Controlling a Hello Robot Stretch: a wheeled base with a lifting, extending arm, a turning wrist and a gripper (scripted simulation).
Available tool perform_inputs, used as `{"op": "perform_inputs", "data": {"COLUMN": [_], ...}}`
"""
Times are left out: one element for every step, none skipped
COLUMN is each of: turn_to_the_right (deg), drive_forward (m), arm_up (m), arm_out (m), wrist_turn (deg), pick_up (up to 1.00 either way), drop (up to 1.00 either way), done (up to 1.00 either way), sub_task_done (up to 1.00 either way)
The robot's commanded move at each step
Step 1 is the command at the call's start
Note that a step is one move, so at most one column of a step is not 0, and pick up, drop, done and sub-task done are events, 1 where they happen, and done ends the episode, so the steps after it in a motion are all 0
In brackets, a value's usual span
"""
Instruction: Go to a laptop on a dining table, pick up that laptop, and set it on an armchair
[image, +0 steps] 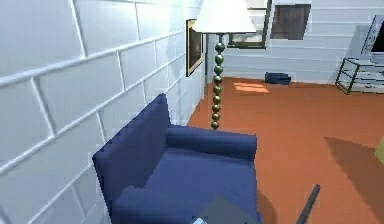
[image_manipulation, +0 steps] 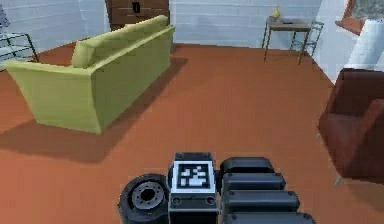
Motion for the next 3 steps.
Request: {"op": "perform_inputs", "data": {"turn_to_the_right": [45.0,18.0,-45.0], "drive_forward": [0.00,0.00,0.00], "arm_up": [0.00,0.00,0.00], "arm_out": [0.00,0.00,0.00], "wrist_turn": [0.0,0.0,0.0], "pick_up": [0.00,0.00,0.00], "drop": [0.00,0.00,0.00], "done": [0.00,0.00,0.00], "sub_task_done": [0.00,0.00,0.00]}}
